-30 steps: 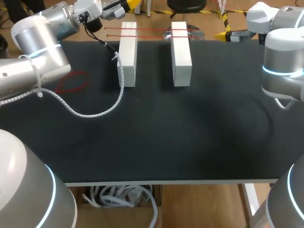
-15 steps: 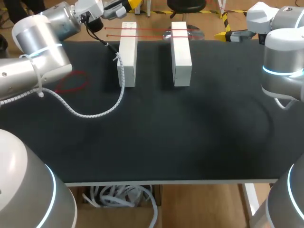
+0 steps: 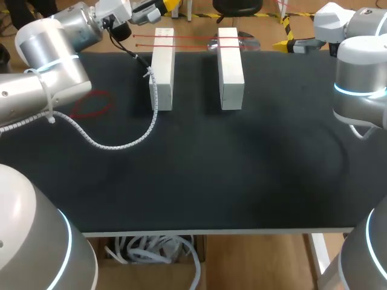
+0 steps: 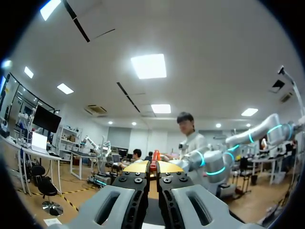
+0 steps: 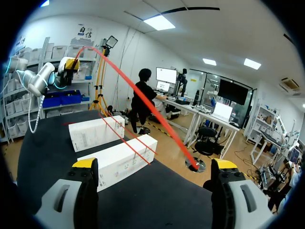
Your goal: Grab the tape and strap the tape.
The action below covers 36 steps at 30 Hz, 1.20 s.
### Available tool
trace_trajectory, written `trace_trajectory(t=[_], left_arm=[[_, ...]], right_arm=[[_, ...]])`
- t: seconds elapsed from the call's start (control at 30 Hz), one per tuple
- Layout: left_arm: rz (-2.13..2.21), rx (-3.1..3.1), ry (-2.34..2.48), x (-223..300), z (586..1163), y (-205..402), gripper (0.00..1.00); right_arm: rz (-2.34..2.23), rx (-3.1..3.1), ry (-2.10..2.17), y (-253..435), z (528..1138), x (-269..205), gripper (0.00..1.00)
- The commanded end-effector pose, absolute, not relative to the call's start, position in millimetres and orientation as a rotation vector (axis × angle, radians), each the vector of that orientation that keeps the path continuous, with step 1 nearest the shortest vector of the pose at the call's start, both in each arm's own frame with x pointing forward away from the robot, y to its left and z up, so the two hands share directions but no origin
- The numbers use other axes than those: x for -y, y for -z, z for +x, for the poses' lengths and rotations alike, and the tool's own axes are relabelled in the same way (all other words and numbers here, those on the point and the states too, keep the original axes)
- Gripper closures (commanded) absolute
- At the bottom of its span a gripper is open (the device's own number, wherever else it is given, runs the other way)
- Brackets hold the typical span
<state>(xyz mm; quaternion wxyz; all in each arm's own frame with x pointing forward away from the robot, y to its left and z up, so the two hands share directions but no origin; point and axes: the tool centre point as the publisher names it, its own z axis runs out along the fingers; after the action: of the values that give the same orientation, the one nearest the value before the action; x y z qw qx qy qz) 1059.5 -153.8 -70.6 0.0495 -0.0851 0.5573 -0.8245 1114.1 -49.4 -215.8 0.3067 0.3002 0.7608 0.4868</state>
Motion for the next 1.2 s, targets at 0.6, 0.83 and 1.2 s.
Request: trace_trajectory(t=[0.6, 0.83, 1.2], left_arm=[[-0.261, -1.695, 2.510, 153.9, 1058.9, 70.6, 1.00], [-0.261, -1.695, 2.510, 153.9, 1058.9, 70.6, 1.00], [-0.261, -1.695, 2.510, 153.9, 1058.9, 70.6, 1.00]], right_arm=[[0.745, -2.046, -1.203, 212.3, 1109.1, 34.4, 0.00], [0.692, -2.042, -1.111, 201.9, 1097.7, 25.0, 0.00], [0.647, -1.765, -1.332, 201.9, 1086.6, 31.4, 0.00]])
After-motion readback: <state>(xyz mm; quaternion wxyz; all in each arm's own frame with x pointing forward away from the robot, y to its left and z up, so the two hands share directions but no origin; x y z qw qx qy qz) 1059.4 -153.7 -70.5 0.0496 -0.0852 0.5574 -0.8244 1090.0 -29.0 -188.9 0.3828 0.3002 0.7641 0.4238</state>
